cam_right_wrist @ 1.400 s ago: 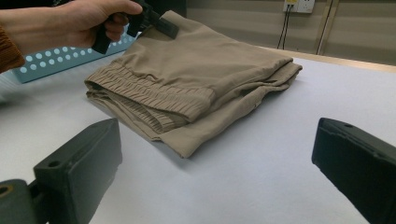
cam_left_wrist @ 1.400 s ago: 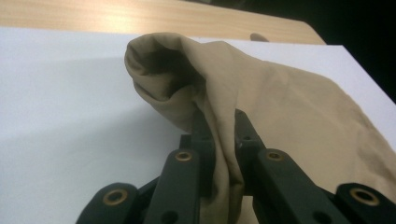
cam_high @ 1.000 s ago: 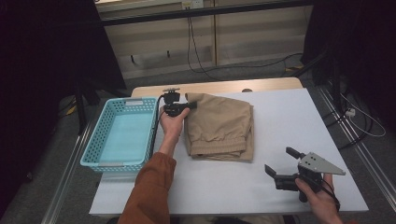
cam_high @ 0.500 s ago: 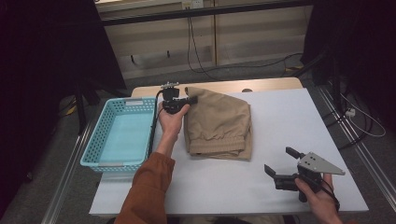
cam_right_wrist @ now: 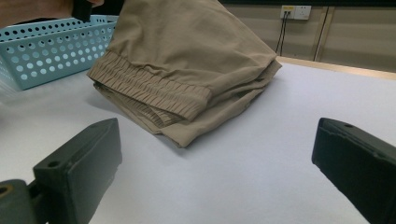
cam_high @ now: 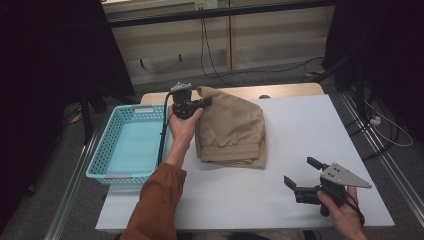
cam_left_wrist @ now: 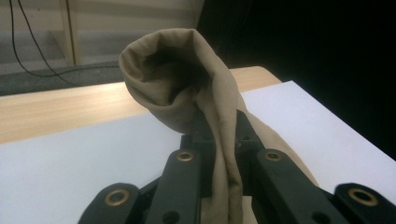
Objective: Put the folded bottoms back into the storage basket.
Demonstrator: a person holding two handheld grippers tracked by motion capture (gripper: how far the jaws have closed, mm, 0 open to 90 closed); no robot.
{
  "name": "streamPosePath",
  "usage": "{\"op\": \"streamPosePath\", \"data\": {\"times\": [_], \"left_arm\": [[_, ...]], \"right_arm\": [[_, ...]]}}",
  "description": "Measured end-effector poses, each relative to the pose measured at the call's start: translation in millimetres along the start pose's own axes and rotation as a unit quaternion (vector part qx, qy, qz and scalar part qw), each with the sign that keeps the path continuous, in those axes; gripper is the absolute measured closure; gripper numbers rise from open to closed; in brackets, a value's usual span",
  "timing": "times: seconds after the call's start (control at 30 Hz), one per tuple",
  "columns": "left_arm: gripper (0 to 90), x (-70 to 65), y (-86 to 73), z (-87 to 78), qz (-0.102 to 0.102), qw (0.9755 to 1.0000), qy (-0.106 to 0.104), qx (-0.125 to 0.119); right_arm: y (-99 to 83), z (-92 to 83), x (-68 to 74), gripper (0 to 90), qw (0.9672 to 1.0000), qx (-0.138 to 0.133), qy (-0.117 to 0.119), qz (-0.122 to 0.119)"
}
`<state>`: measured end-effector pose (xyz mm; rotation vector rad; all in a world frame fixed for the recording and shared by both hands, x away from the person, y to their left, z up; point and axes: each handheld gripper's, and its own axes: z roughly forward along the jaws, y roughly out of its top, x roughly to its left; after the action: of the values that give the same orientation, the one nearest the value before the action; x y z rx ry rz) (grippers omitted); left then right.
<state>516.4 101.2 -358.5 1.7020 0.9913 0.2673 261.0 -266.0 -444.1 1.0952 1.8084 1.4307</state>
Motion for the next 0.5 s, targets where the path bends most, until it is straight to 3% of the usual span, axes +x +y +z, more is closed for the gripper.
{"op": "streamPosePath", "data": {"times": [0.23, 0.5], "left_arm": [[84.3, -4.7, 11.7, -8.5, 0.008, 0.9999, -0.002, -0.015], [84.5, -8.8, 26.8, -18.5, 0.033, 0.9992, -0.008, -0.019]], "right_arm": [[-0.5, 0.8, -0.5, 1.7, 1.0000, 0.001, -0.002, -0.002], [-0.7, -0.2, 0.0, 1.7, 1.0000, 0.000, -0.006, 0.001]]}}
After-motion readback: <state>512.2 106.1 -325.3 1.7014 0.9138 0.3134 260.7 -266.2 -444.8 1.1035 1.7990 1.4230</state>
